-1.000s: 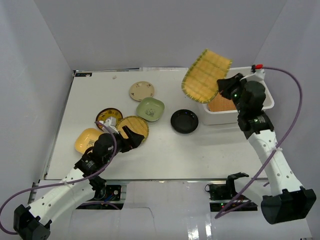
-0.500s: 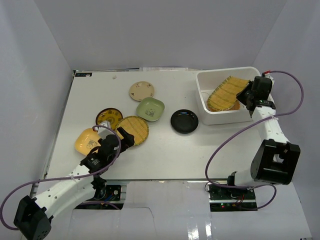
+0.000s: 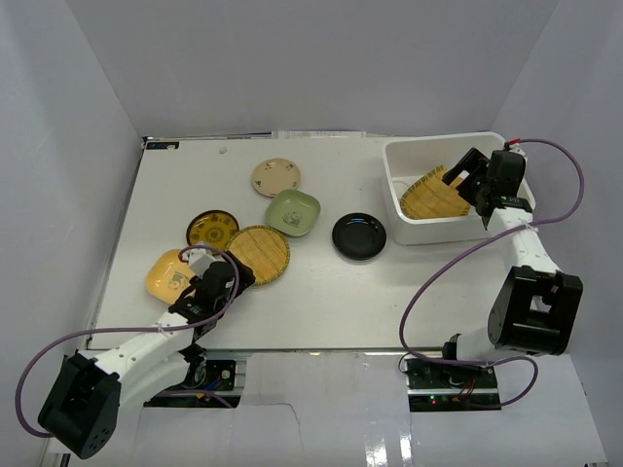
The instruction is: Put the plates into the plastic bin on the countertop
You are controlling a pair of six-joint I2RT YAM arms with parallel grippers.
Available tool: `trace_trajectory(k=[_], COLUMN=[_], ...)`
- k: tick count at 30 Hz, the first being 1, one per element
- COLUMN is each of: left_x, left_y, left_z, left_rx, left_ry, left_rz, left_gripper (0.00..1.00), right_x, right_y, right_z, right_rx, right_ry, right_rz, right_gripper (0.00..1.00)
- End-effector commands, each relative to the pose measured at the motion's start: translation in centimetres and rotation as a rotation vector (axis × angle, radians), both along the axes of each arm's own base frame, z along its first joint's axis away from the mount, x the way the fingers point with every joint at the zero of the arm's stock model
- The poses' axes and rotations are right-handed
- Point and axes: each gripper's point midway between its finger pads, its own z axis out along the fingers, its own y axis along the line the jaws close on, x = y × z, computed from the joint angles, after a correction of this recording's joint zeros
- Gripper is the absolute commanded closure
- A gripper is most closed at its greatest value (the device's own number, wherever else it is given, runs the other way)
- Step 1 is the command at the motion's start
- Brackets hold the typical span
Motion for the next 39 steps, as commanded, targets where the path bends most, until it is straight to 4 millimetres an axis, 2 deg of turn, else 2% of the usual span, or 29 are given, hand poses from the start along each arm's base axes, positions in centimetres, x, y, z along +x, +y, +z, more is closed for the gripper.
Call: trace_trajectory(k=[1,4,5,8,9,10,11,12,13,14,15,16,17,18,19,20,21,22,23,24,25,26,28,29,31,34,35,39], left_x=[0.8,1.4,1.5,1.7,1.9,1.9,1.8,1.9,1.9,1.9,2.1,2.1,2.1,2.0,2.0,1.9,1.7,1.4,1.0,0.8,0.5,-0.2,-0.4,-1.4,-2.0,-3.6,-4.3,-5.6], left_y=[0.2,0.4,0.3,0.1,0.1,0.1,0.1,0.0,-0.1,-0.3,-0.5,-0.5,-0.6,-0.6,-0.8,-0.9,-1.0,-1.3,-1.2,-1.4,-1.6,-1.5,-2.3,-2.8,-3.9,-5.2,-6.0,-6.8], left_z=[-0.1,-0.1,-0.1,0.0,0.0,0.0,-0.3,-0.2,-0.5,-0.5,-0.4,-0.4,-0.5,-0.5,-0.4,-0.2,0.1,0.1,-0.1,0.8,1.1,0.7,2.9,2.6,4.6,6.4,7.4,10.3], left_rx=[-0.019,-0.033,-0.039,-0.060,-0.062,-0.062,-0.059,-0.067,-0.067,-0.071,-0.074,-0.073,-0.070,-0.066,-0.067,-0.072,-0.081,-0.087,-0.087,-0.107,-0.120,-0.119,-0.173,-0.193,-0.258,-0.342,-0.377,-0.456], left_ry=[-0.020,-0.046,-0.052,-0.083,-0.098,-0.098,-0.091,-0.100,-0.095,-0.098,-0.104,-0.100,-0.094,-0.086,-0.085,-0.088,-0.092,-0.090,-0.078,-0.106,-0.108,-0.082,-0.148,-0.112,-0.162,-0.164,-0.172,-0.234], left_rz=[0.009,0.023,0.023,0.017,0.021,0.021,0.020,0.014,0.008,0.002,-0.007,-0.011,-0.013,-0.018,-0.030,-0.037,-0.048,-0.070,-0.077,-0.087,-0.105,-0.111,-0.151,-0.192,-0.248,-0.329,-0.381,-0.447], left_gripper=[0.13,0.19,0.20,0.29,0.32,0.32,0.38,0.40,0.43,0.47,0.61,0.67,0.71,0.79,0.84,0.89,0.98,1.00,1.00,1.00,1.00,1.00,1.00,1.00,1.00,1.00,1.00,1.00], right_x=[-0.6,-1.8,-2.2,-4.7,-6.4,-6.8,-8.2,-9.1,-10.9,-11.9,-13.2,-15.1,-16.2,-17.4,-19.3,-20.2,-20.9,-22.0,-22.3,-22.7,-23.5,-23.6,-23.8,-24.0,-24.0,-23.7,-23.6,-23.5], right_y=[-0.7,0.2,1.0,4.3,7.6,7.6,10.9,12.3,15.2,16.8,18.2,20.9,22.2,23.1,25.1,26.1,26.5,27.6,28.3,28.7,29.4,29.8,30.9,31.6,32.8,34.1,34.2,34.7], right_z=[4.0,7.1,7.7,10.5,9.1,10.2,8.5,7.8,8.0,7.2,5.0,5.0,4.1,2.1,1.4,0.9,-0.5,-1.3,-1.5,-1.9,-3.2,-3.4,-3.9,-3.7,-3.7,-3.3,-3.2,-3.7], right_rx=[-0.042,-0.034,-0.016,-0.011,0.000,-0.003,0.015,0.025,0.043,0.056,0.062,0.079,0.089,0.108,0.121,0.137,0.148,0.155,0.173,0.199,0.208,0.219,0.226,0.240,0.240,0.255,0.257,0.268], right_ry=[-0.094,-0.180,-0.200,-0.293,-0.288,-0.321,-0.297,-0.293,-0.320,-0.313,-0.275,-0.299,-0.282,-0.241,-0.226,-0.213,-0.179,-0.158,-0.162,-0.147,-0.115,-0.113,-0.097,-0.101,-0.089,-0.096,-0.102,-0.083], right_rz=[-0.025,0.003,0.035,0.122,0.211,0.211,0.301,0.343,0.432,0.485,0.534,0.620,0.659,0.688,0.753,0.787,0.784,0.821,0.832,0.833,0.867,0.875,0.904,0.935,0.981,1.010,1.010,1.013], right_gripper=[0.02,0.02,0.02,0.02,0.02,0.02,0.02,0.02,0.02,0.02,0.02,0.03,0.03,0.03,0.03,0.03,0.02,0.02,0.02,0.02,0.02,0.02,0.04,0.05,0.06,0.07,0.08,0.10])
